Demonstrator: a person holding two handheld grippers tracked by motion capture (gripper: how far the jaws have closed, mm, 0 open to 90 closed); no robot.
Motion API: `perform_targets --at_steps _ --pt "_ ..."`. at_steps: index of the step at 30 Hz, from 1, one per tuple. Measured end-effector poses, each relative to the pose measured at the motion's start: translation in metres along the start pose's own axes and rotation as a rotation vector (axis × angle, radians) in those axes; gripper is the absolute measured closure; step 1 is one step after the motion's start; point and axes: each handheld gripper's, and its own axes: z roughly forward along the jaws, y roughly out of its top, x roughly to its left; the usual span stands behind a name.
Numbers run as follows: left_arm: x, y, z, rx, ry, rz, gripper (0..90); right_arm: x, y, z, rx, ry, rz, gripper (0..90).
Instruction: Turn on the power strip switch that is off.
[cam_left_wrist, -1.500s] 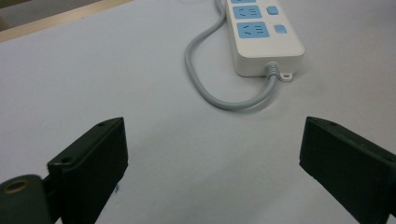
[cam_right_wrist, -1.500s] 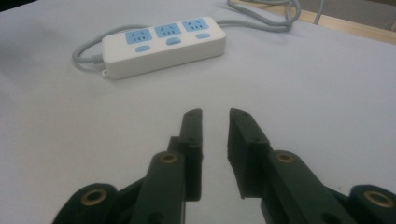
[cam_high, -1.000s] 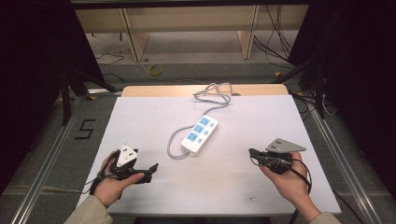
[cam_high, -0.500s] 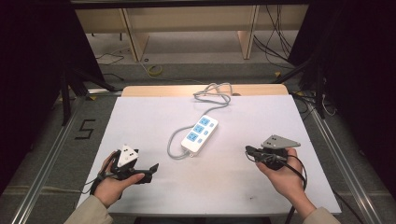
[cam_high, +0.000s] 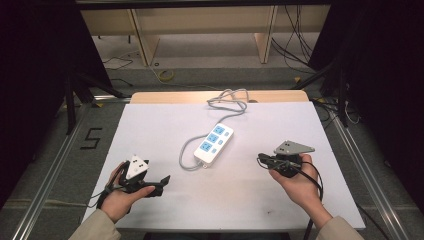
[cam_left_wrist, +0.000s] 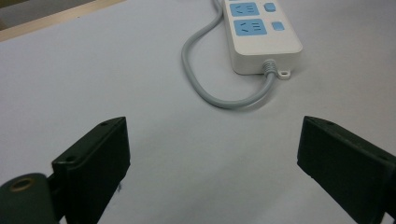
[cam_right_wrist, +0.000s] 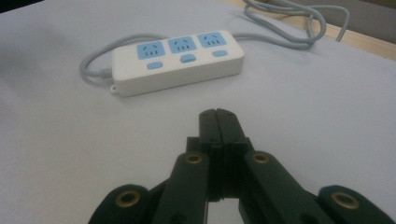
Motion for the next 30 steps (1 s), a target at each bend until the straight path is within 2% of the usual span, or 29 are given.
perform_targets --at_steps 30 --pt "-0.001 0.000 0.001 -0.004 -0.003 0.003 10.0 0.001 0.017 0.025 0.028 0.022 0.000 90.0"
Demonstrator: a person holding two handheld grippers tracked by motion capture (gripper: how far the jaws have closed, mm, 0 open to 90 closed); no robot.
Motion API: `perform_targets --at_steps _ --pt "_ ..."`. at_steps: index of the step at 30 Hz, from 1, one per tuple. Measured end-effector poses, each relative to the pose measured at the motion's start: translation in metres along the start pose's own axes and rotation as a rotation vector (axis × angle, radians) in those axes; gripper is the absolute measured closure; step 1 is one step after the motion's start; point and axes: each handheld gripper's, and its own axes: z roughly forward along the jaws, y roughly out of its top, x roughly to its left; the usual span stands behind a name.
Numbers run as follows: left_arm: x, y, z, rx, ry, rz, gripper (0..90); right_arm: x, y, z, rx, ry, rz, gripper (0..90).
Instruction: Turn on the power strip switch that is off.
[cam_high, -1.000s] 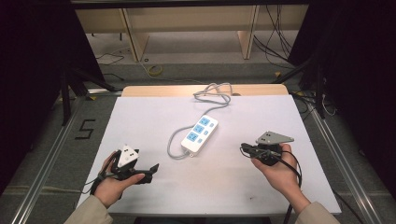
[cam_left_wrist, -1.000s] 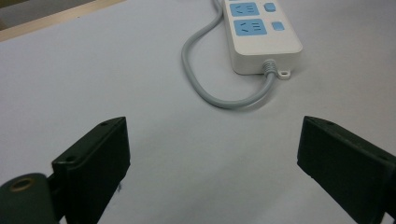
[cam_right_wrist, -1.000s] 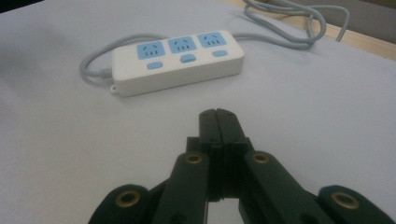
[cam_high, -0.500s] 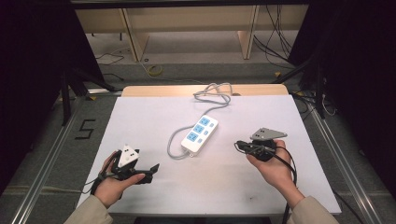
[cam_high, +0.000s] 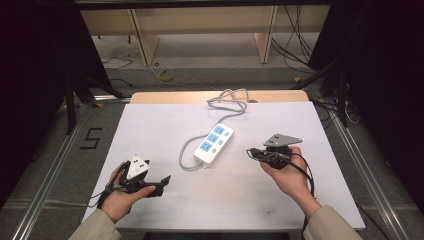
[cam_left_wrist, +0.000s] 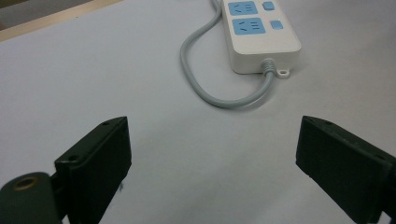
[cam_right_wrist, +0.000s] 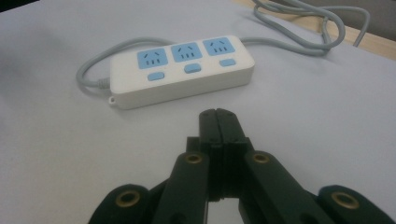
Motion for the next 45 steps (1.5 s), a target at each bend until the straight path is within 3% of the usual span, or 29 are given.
perform_targets --at_steps 45 --pt "-0.002 0.000 0.000 0.007 -0.004 0.009 11.0 0.005 0.025 0.042 0.047 0.037 -0.011 90.0"
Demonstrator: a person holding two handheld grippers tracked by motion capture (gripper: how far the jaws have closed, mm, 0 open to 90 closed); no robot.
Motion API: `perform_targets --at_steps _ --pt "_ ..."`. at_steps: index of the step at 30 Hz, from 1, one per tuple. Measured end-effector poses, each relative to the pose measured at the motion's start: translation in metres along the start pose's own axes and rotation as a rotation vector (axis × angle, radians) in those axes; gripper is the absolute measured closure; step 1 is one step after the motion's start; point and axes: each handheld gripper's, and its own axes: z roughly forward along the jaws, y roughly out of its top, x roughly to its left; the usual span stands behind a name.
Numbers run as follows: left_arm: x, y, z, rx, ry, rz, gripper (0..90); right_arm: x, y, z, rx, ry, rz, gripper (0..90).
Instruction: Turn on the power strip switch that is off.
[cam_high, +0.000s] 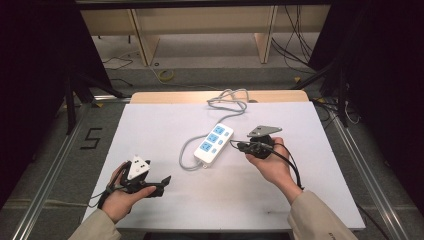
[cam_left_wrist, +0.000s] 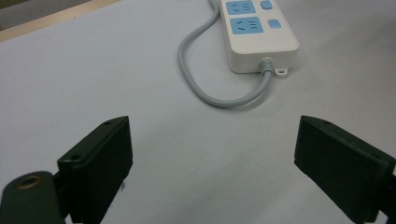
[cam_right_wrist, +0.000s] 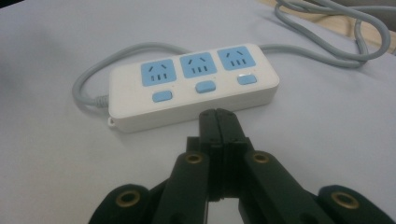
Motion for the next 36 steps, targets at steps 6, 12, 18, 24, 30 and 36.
perform_targets --at_steps 6,12,18,24,30,36 --pt "0.000 0.000 0.000 0.001 0.000 -0.001 10.9 0.001 0.004 0.007 0.007 0.003 -0.005 90.0" --pt "0.000 0.000 0.000 0.004 -0.001 -0.001 11.0 0.002 0.008 0.015 0.013 0.006 -0.011 90.0" --pt "0.000 0.000 0.001 0.005 -0.004 -0.002 11.0 0.002 0.010 0.022 0.029 0.010 -0.013 90.0" --pt "0.000 0.000 0.001 0.005 -0.004 -0.003 11.0 0.002 0.015 0.029 0.042 0.012 -0.014 90.0" --pt "0.000 0.000 0.001 0.000 -0.002 0.002 11.0 0.003 0.020 0.036 0.059 0.014 -0.023 90.0" --pt "0.000 -0.001 0.001 0.003 -0.003 0.006 10.6 0.001 0.022 0.043 0.074 0.016 -0.022 90.0"
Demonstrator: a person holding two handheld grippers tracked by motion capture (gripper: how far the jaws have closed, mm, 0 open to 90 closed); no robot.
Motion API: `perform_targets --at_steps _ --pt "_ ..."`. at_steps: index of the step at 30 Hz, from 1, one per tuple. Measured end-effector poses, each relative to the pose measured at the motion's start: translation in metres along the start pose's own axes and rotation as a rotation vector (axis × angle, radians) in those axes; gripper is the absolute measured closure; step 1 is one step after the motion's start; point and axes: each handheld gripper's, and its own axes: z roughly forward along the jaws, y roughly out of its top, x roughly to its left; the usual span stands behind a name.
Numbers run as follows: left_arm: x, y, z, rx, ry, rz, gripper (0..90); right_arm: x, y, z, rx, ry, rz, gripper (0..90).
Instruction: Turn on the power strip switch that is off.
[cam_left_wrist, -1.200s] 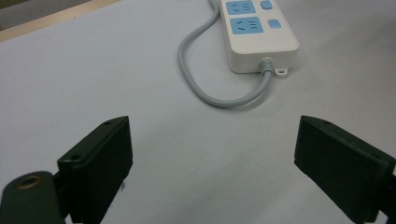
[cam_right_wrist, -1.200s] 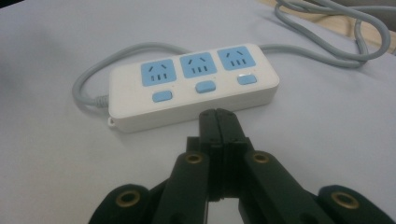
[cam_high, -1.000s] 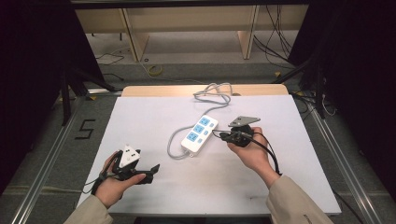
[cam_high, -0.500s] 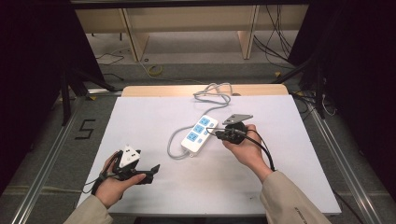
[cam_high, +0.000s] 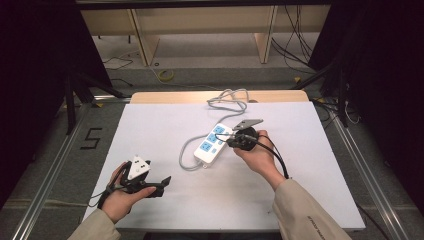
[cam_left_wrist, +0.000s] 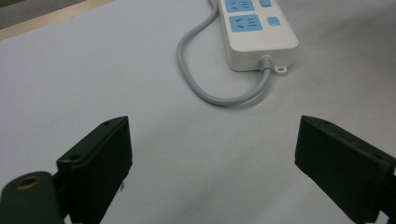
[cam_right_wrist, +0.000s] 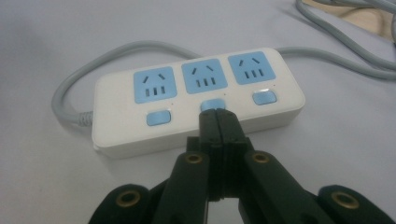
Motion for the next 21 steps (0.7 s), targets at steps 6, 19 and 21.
perform_targets --at_steps 6,19,21 --pt "0.000 0.000 0.000 -0.002 -0.002 -0.002 10.6 -0.002 0.005 0.004 0.012 0.000 -0.002 90.0" --pt "-0.001 0.000 0.000 0.003 -0.006 0.000 10.6 -0.004 0.016 0.015 0.044 -0.002 -0.007 90.0" --pt "-0.001 0.000 0.000 0.003 -0.006 0.000 10.6 -0.004 0.017 0.016 0.052 -0.001 -0.011 90.0"
